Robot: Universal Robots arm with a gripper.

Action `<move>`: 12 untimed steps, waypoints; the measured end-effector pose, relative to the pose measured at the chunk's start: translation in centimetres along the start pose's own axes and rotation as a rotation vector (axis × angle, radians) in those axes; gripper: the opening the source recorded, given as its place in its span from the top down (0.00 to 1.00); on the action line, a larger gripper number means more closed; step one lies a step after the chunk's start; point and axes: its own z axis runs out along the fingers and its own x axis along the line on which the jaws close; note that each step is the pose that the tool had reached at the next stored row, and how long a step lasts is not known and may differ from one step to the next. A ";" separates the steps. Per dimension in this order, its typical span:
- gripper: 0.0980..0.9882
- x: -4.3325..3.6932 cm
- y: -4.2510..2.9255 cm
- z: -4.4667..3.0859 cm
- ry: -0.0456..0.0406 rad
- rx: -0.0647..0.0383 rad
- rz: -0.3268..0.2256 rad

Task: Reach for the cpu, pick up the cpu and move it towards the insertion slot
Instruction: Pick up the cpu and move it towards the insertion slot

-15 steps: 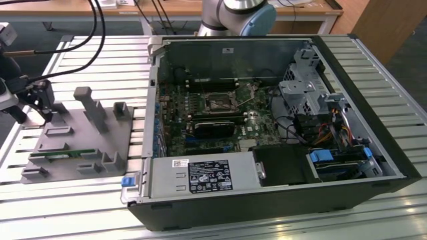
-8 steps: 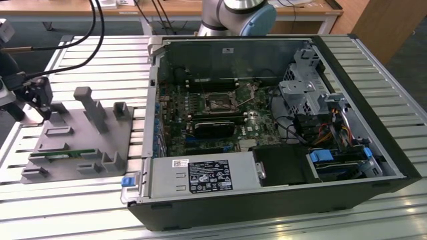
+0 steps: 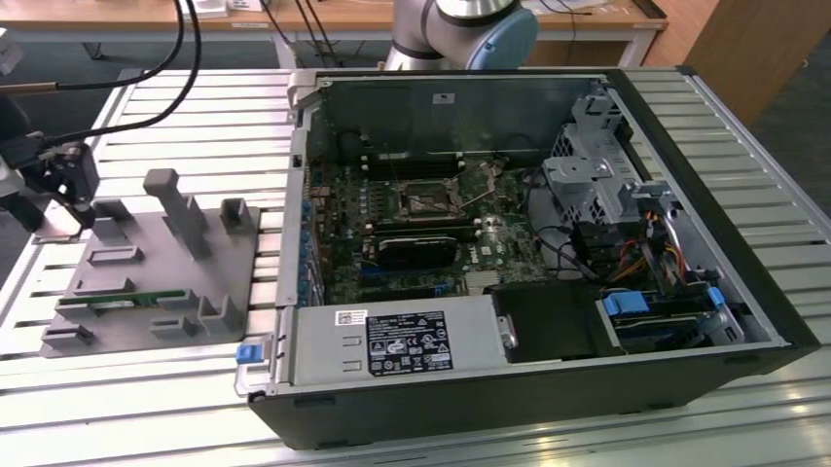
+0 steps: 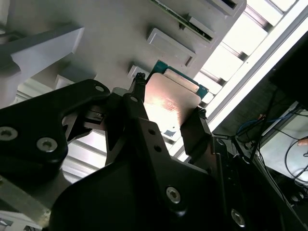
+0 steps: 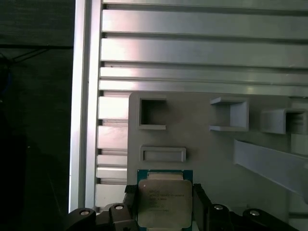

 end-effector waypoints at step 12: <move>0.50 0.00 0.06 -1.86 0.0001 0.000 0.000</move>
